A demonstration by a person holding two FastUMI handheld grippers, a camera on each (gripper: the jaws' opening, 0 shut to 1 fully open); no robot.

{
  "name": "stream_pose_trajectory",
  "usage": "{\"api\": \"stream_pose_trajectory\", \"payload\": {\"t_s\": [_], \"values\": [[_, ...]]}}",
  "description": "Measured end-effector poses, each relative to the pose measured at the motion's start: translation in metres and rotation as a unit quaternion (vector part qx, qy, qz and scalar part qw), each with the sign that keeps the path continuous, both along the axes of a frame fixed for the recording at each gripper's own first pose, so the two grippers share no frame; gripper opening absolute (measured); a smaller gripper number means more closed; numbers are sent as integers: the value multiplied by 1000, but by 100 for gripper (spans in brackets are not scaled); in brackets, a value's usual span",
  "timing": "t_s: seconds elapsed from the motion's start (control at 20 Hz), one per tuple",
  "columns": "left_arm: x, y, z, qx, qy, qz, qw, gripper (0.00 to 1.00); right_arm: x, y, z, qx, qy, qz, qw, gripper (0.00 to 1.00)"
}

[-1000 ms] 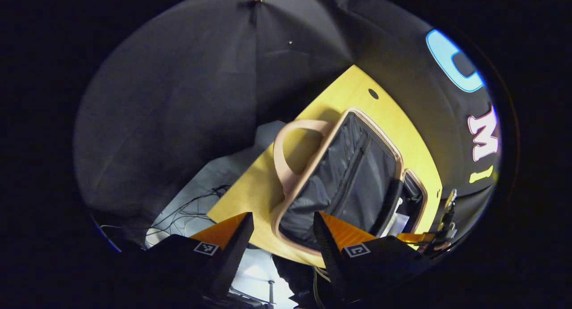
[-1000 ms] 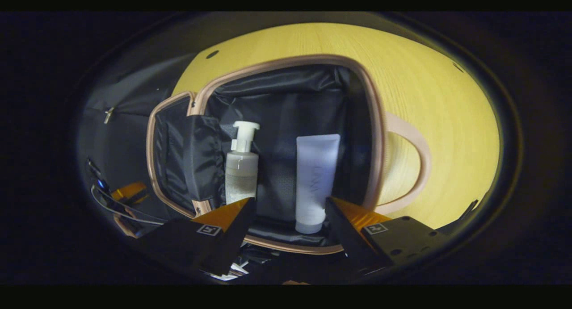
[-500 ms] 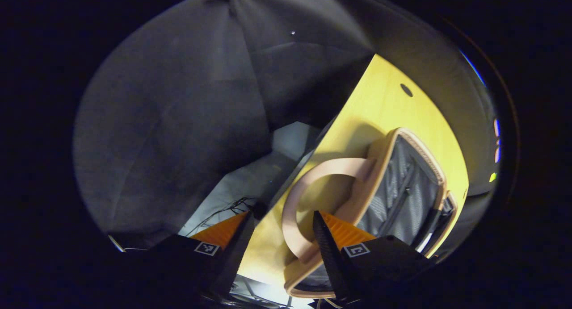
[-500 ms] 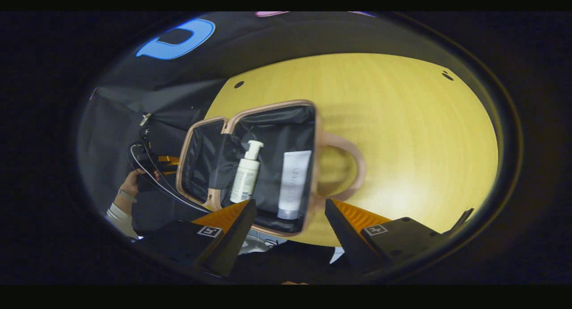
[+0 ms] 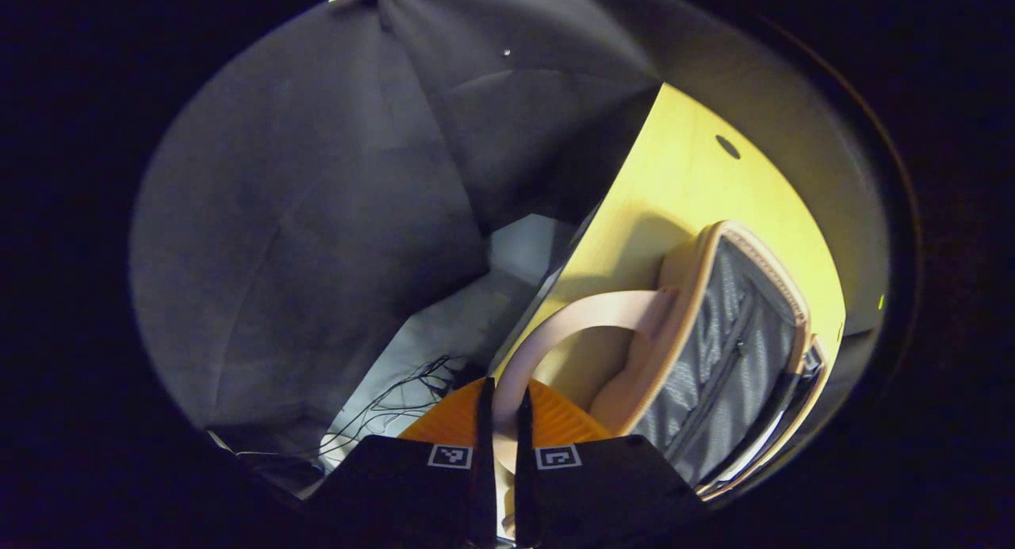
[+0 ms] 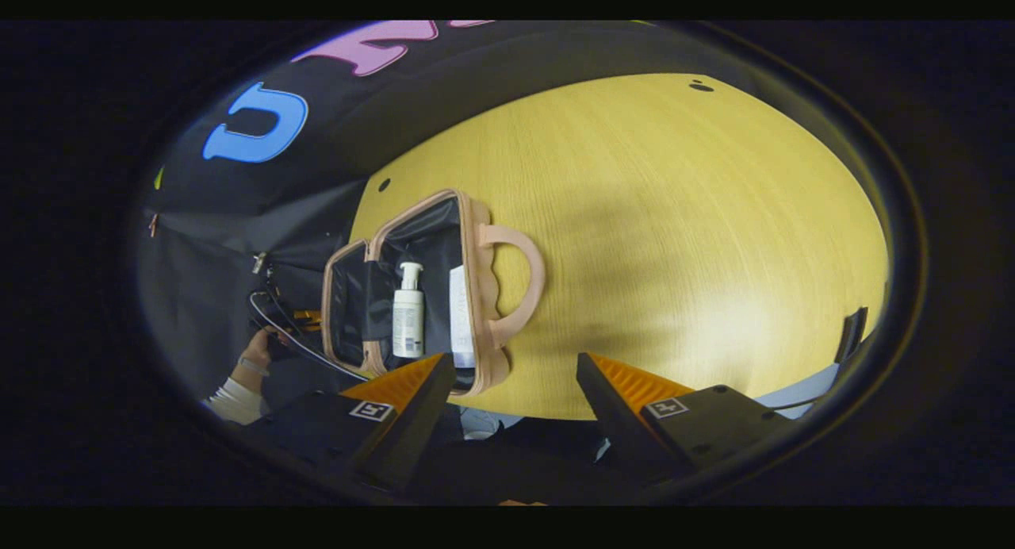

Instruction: First open the suitcase, pack the skin care products into it, and then close the suitcase.

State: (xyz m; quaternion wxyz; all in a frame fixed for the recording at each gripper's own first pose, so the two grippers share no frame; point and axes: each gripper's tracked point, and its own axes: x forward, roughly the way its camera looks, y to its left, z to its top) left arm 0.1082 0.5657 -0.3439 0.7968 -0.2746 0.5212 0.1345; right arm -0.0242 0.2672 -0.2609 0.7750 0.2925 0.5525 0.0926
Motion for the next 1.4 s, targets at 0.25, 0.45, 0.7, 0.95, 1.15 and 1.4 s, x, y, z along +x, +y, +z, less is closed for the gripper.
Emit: {"api": "stream_pose_trajectory", "payload": {"t_s": [0.25,0.45,0.7,0.95,1.15,1.4], "values": [[1,-17,79,25,-65,-44,997,10,-1,11,3,15,-14,8,1000,98],[-5,-48,147,30,-122,-84,989,8,-12,31,2,25,-17,34,999,98],[-10,-99,222,20,-179,-130,975,8,-13,33,10,38,-31,29,998,98],[-17,-169,281,15,-229,-204,952,7,-10,16,13,38,-43,4,998,98],[-18,-242,312,-11,-266,-268,926,7,-10,4,14,39,-50,-12,998,98],[-18,-352,326,-134,-289,-328,889,7,-15,-14,17,42,-55,-38,997,98]]}}
